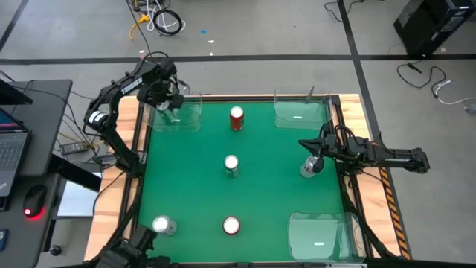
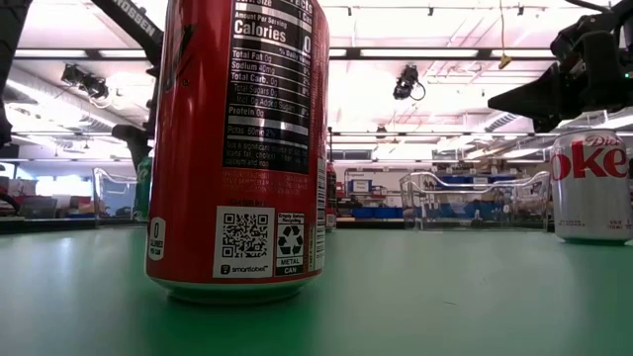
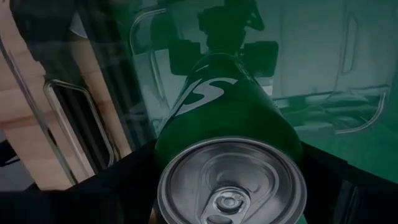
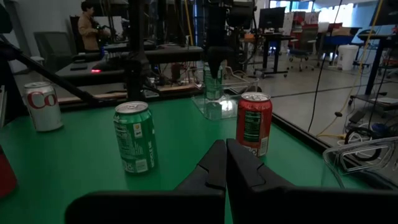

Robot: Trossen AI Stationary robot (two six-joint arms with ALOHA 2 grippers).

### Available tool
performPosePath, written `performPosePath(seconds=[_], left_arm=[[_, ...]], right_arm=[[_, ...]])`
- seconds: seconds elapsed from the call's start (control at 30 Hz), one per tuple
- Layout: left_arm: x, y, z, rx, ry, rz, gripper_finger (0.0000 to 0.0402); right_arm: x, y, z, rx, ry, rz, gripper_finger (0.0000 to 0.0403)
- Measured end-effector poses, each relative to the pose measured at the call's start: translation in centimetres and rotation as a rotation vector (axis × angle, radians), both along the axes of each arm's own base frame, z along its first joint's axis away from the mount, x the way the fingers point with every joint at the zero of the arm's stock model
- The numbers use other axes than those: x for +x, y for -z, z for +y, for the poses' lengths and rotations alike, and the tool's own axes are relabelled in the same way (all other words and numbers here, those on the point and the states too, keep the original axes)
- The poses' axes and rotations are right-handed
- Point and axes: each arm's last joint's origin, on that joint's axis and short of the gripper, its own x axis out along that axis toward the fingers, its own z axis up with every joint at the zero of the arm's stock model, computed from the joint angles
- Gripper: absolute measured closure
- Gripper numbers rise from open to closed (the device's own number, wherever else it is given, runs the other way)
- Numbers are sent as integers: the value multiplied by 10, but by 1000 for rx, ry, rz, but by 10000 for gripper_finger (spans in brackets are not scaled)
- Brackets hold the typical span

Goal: Sort soda cans
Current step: Put the left green soda can into the top left transparent bin

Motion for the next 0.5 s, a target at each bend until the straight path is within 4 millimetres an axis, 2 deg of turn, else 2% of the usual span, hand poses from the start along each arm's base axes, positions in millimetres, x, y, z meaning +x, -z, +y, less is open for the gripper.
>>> performPosePath(seconds=[0.07,0.27,0.5], left_arm=[[0,0,0,2,0,1,97],[0,0,-1,3,15,22,16],[4,0,-4,6,74,53,37]], right_arm=[[0,0,0,0,0,-1,402],[0,0,0,0,0,0,402],[0,0,0,0,0,0,402]])
